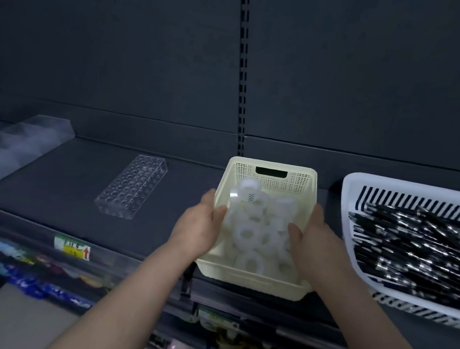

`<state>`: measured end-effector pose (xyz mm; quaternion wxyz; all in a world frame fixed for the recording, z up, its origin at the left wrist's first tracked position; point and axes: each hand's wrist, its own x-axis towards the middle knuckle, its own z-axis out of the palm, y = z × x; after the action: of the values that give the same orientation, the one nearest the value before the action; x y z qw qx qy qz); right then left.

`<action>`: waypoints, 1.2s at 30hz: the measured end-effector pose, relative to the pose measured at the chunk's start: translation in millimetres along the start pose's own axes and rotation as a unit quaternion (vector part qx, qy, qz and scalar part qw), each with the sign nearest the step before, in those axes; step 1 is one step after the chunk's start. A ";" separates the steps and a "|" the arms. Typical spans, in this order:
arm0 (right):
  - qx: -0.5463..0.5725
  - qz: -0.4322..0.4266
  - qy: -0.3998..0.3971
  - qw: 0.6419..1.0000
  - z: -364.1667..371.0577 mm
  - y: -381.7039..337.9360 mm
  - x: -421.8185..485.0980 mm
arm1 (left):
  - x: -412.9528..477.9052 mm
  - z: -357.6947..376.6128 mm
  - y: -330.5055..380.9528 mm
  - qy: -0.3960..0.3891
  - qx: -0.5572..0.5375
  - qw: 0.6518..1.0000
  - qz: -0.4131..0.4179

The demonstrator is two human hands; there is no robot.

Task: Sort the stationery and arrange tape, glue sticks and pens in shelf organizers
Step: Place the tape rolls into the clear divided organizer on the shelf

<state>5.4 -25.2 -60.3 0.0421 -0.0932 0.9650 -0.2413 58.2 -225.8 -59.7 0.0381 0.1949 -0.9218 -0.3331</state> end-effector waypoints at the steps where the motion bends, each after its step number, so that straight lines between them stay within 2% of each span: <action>1: 0.008 -0.001 -0.001 1.000 -0.1 0.6 0.1 | 0.6 -0.1 0.1 -0.008 -0.007 1.000 -0.005; 7: 0.079 -0.022 0.011 0.997 -2.8 -2.6 0.6 | -0.6 -0.6 1.8 -0.018 -0.182 0.980 -0.079; 15: 0.078 -0.130 -0.037 0.988 -20.4 -60.8 18.3 | -16.6 -54.4 -15.6 0.076 -0.233 0.961 -0.132; 24: 0.103 -0.315 -0.083 0.940 16.6 -213.6 -12.7 | -82.6 -166.0 -108.3 0.235 -0.239 0.921 -0.198; 31: 0.097 -0.375 -0.131 0.913 101.4 -361.8 -77.4 | -151.7 -261.3 -232.0 0.308 -0.242 0.885 -0.253; 36: 0.107 -0.382 -0.160 0.904 155.2 -455.8 -113.7 | -183.5 -327.8 -303.7 0.338 -0.211 0.872 -0.284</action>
<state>209.1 -468.2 23.2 0.1105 -0.4868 0.8043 -0.3224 394.2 -564.9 14.4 0.2911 0.5368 -0.6654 -0.4295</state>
